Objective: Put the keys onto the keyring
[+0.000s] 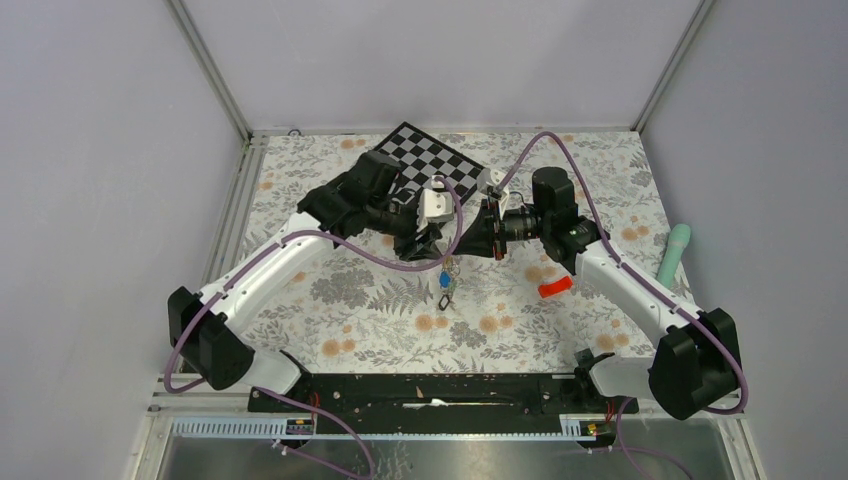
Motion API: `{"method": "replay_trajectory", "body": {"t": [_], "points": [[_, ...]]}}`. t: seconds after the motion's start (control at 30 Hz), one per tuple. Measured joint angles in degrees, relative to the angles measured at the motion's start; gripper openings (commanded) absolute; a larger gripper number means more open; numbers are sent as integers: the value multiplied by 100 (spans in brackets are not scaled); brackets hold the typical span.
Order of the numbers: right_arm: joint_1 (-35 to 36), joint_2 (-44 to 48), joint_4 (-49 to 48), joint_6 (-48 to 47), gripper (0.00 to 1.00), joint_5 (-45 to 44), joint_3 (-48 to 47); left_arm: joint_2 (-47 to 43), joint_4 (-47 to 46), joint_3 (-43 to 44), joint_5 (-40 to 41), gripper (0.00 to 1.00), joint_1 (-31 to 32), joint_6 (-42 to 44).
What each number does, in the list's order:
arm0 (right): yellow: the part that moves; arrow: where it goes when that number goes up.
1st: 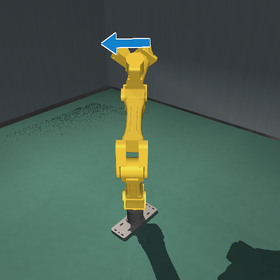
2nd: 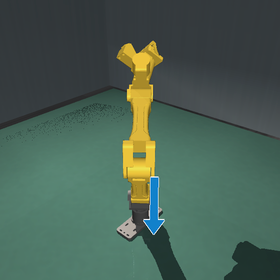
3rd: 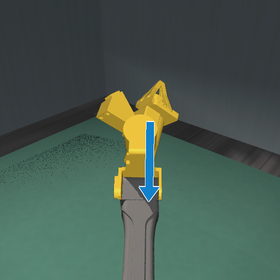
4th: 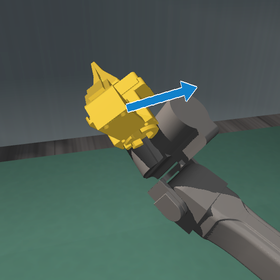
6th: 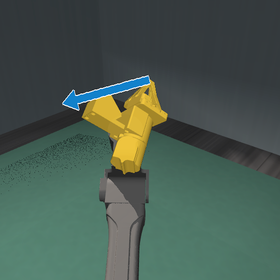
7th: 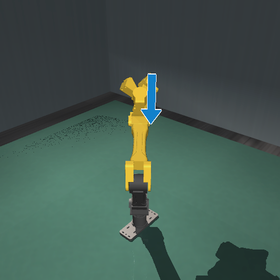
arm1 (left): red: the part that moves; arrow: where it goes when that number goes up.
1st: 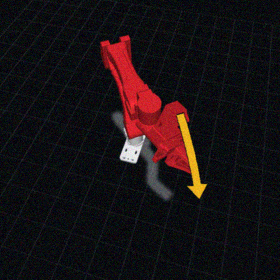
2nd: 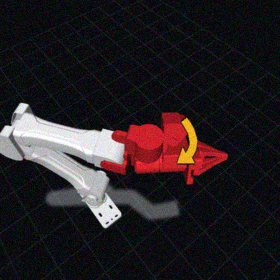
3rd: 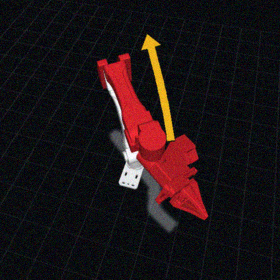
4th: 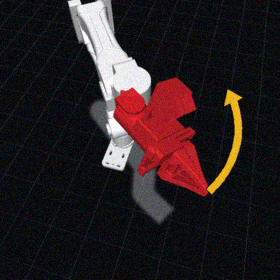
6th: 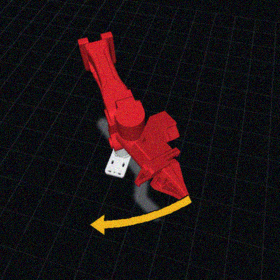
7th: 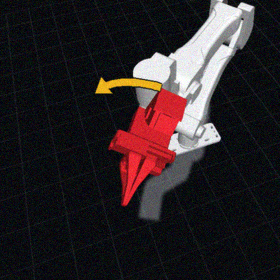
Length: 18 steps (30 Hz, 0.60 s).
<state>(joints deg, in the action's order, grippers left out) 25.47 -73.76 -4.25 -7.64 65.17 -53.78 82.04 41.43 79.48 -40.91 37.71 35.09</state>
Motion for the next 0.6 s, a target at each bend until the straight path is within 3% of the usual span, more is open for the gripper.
{"method": "replay_trajectory", "body": {"t": [0.37,0.6], "points": [[-4,0,76,2,0,0,0,-20,-133,-42,-439,26,20,221],[-15,0,79,11,0,-2,-9,-20,-205,-256,-503,22,20,280]]}}
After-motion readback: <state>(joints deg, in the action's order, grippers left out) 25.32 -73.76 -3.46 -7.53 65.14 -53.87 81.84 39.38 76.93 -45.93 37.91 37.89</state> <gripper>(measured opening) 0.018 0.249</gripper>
